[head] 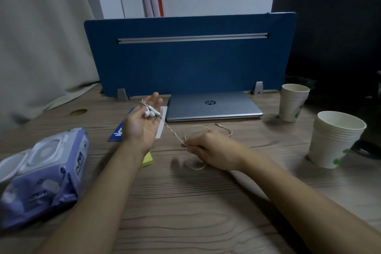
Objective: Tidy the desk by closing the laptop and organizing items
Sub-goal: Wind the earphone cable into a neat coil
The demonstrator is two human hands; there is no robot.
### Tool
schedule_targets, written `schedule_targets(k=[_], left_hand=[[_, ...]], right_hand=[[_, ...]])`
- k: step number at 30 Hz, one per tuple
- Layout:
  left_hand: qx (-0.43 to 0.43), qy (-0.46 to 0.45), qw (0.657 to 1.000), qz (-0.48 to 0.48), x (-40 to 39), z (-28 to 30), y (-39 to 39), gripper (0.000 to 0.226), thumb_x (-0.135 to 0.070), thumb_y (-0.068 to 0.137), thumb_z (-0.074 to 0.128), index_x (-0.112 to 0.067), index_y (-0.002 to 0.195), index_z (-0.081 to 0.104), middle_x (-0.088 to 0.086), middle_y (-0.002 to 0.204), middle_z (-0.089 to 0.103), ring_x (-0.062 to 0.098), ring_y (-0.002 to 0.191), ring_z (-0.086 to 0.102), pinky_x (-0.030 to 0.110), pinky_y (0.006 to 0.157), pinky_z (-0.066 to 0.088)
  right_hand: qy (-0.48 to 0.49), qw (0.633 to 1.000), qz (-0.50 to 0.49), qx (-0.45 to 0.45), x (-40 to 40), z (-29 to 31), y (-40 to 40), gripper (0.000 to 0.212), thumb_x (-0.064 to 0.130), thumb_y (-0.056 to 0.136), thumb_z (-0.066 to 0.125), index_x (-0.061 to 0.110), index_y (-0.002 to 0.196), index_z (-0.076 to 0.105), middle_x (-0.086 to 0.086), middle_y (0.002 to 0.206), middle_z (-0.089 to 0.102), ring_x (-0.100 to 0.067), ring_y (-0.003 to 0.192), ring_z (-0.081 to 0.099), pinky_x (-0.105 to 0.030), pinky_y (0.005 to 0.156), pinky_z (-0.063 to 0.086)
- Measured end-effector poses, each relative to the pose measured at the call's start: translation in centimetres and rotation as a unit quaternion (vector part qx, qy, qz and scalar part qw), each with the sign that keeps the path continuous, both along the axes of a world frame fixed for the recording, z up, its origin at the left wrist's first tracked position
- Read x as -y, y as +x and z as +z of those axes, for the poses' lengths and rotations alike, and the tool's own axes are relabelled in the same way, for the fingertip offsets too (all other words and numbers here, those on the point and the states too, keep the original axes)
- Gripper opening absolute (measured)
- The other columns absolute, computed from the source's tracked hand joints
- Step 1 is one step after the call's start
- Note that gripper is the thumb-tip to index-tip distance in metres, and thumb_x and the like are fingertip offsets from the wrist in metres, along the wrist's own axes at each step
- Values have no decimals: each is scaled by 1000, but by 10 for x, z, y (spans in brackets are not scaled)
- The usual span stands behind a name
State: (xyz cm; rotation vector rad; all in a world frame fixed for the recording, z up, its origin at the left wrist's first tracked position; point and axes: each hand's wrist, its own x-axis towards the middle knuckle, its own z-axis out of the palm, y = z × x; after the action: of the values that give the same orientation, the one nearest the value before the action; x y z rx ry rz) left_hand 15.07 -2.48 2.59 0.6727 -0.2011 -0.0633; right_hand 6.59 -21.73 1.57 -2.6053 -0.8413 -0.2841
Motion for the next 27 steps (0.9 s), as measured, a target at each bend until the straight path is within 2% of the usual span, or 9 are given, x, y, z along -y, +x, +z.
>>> schedule_targets(k=[4, 7, 10, 12, 14, 16, 20, 24, 27], left_hand=[[19, 240, 965, 105, 1, -7, 3, 32, -1, 103, 33, 1, 128, 52, 12, 121, 66, 21, 107, 66, 32, 95, 52], [116, 477, 864, 112, 13, -14, -7, 34, -8, 105, 32, -5, 134, 49, 8, 126, 64, 14, 107, 64, 33, 99, 49], [190, 569, 799, 42, 23, -17, -21, 29, -14, 106, 35, -22, 126, 54, -5, 113, 68, 5, 99, 65, 15, 80, 51], [196, 582, 789, -20, 28, -15, -28, 29, -12, 103, 39, -22, 114, 63, -4, 98, 73, 14, 93, 68, 20, 75, 54], [211, 595, 774, -54, 31, -13, -32, 33, -8, 102, 37, -14, 119, 63, 3, 91, 75, 18, 85, 68, 32, 83, 53], [233, 594, 768, -57, 33, -10, -33, 35, -8, 100, 35, -10, 121, 63, 3, 81, 72, 14, 76, 64, 30, 79, 51], [217, 535, 805, -139, 31, -10, -33, 43, -23, 91, 34, -7, 111, 68, 2, 67, 56, 14, 67, 52, 32, 71, 44], [212, 469, 827, -225, 31, -10, -34, 47, -31, 96, 34, -4, 99, 71, -2, 61, 46, 12, 58, 42, 28, 61, 43], [186, 361, 873, -270, 28, -7, -34, 45, -33, 97, 38, -5, 99, 73, -4, 57, 45, 8, 49, 36, 22, 49, 38]], right_hand=[[16, 999, 30, 22, -6, 5, -7, 23, 25, 99, 52, 16, 110, 71, -4, 98, 74, -24, 91, 65, -37, 82, 49], [56, 996, 42, 60, -6, 9, -10, 20, 25, 97, 55, 15, 100, 72, -3, 81, 71, -20, 72, 63, -38, 70, 49], [164, 981, 20, 100, 0, 11, -8, 16, 20, 94, 60, 13, 94, 74, 4, 72, 67, -14, 59, 57, -27, 59, 45], [235, 963, -27, 130, 8, 13, -4, 14, 17, 92, 63, 13, 92, 76, 9, 71, 68, -7, 59, 58, -19, 58, 43], [283, 943, -75, 158, 16, 14, 2, 11, 14, 90, 65, 12, 89, 76, 15, 72, 68, -2, 64, 61, -16, 61, 43], [334, 921, -115, 161, 25, 14, 7, 9, 13, 89, 67, 12, 87, 76, 18, 70, 66, -1, 62, 59, -20, 59, 45], [410, 889, -159, 128, 35, 11, 14, 7, 17, 85, 72, 12, 81, 75, 2, 69, 70, -14, 63, 61, -34, 61, 49], [454, 866, -173, 118, 39, 10, 17, 8, 21, 83, 75, 14, 80, 74, -6, 69, 69, -19, 63, 59, -26, 55, 47], [452, 864, -187, 117, 43, 7, 20, 11, 24, 86, 72, 15, 80, 74, -8, 68, 67, -23, 63, 58, -32, 57, 46]])
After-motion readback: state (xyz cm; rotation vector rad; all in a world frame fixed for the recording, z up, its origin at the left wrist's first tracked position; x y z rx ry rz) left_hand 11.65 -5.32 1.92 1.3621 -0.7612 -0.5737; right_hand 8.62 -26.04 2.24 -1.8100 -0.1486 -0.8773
